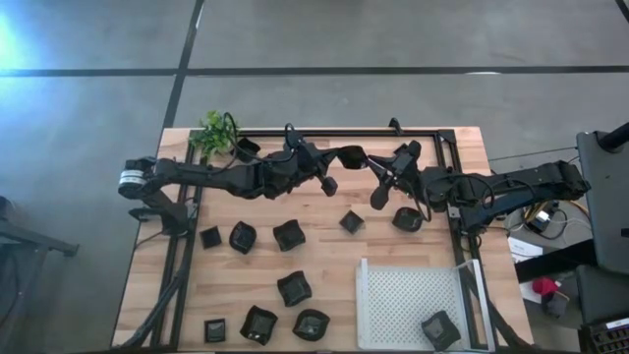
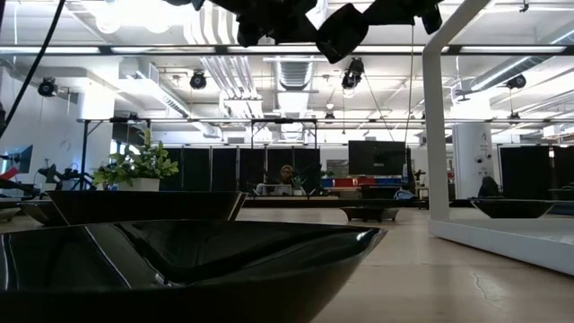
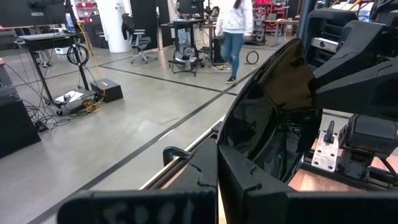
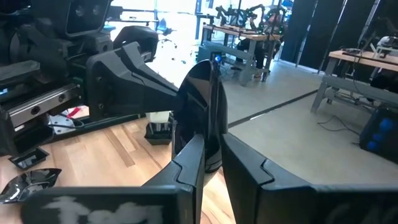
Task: Pick & Place Mini shaped plates
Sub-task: Put the leaf shaped plate on the shelf
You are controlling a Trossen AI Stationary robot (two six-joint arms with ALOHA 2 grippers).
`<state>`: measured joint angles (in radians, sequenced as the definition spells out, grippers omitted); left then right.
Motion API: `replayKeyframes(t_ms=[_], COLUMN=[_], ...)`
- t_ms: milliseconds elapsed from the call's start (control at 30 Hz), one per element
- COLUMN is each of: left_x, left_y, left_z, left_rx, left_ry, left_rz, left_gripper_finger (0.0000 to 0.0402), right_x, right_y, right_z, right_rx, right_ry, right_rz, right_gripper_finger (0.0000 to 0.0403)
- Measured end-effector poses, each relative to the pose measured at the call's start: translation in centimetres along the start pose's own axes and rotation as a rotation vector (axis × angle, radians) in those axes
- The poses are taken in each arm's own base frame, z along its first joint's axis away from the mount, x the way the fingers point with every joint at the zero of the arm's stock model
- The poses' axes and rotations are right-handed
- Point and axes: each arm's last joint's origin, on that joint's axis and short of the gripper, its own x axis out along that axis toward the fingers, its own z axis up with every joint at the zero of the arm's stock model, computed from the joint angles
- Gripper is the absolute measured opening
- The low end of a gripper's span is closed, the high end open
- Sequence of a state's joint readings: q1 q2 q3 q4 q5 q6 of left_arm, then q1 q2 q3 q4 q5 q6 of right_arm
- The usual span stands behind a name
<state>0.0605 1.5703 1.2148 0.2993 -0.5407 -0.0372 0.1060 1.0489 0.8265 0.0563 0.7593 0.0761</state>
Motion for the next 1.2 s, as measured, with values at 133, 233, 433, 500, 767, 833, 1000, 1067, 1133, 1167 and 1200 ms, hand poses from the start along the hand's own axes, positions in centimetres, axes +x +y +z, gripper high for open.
replayKeyframes(t_ms=[133, 233, 433, 500, 767, 833, 1000, 1067, 1133, 1167, 1200], left_x=[0.01, 0.01, 0.01, 0.01, 0.01, 0.01, 0.01, 0.01, 0.01, 0.01, 0.01], left_y=[0.01, 0.02, 0.03, 0.03, 0.03, 0.03, 0.03, 0.03, 0.03, 0.03, 0.02], left_z=[0.0, 0.05, 0.21, 0.21, 0.08, 0.09, 0.07, 0.07, 0.0, -0.05, -0.14], left_rx=[0.0, -0.003, -0.012, -0.012, -0.007, -0.007, -0.006, -0.006, -0.006, -0.01, -0.011], left_ry=[0.0, -0.004, -0.02, -0.02, -0.016, -0.016, -0.016, -0.015, -0.008, -0.004, 0.004], left_rz=[0.001, 0.002, 0.004, 0.004, 0.003, 0.003, 0.001, 0.001, 0.001, 0.0, -0.002], left_gripper_finger=[0.0, 0.0, 0.0, 0.0, 0.0, 0.0, 0.0, 0.0, 0.0001, 0.0003, 0.0007], right_x=[0.0, 0.0, -0.01, -0.01, -0.01, -0.01, -0.01, -0.01, -0.02, -0.02, -0.01], right_y=[0.0, -0.02, -0.04, -0.04, -0.03, -0.03, -0.02, -0.02, -0.01, -0.01, -0.01], right_z=[0.0, 0.01, 0.02, 0.02, 0.02, 0.02, 0.02, 0.02, 0.02, 0.02, 0.01], right_rx=[0.0, 0.0, 0.001, 0.001, 0.003, 0.003, 0.003, 0.003, 0.003, 0.003, 0.002], right_ry=[0.0, -0.001, -0.001, -0.001, -0.001, -0.001, -0.001, -0.001, -0.001, -0.001, -0.001], right_rz=[-0.001, -0.005, -0.007, -0.007, -0.005, -0.004, -0.003, -0.003, -0.002, -0.002, -0.001], right_gripper_finger=[0.0036, 0.0017, 0.001, 0.0009, 0.0009, 0.0009, 0.0009, 0.0009, 0.0008, 0.0008, 0.0008])
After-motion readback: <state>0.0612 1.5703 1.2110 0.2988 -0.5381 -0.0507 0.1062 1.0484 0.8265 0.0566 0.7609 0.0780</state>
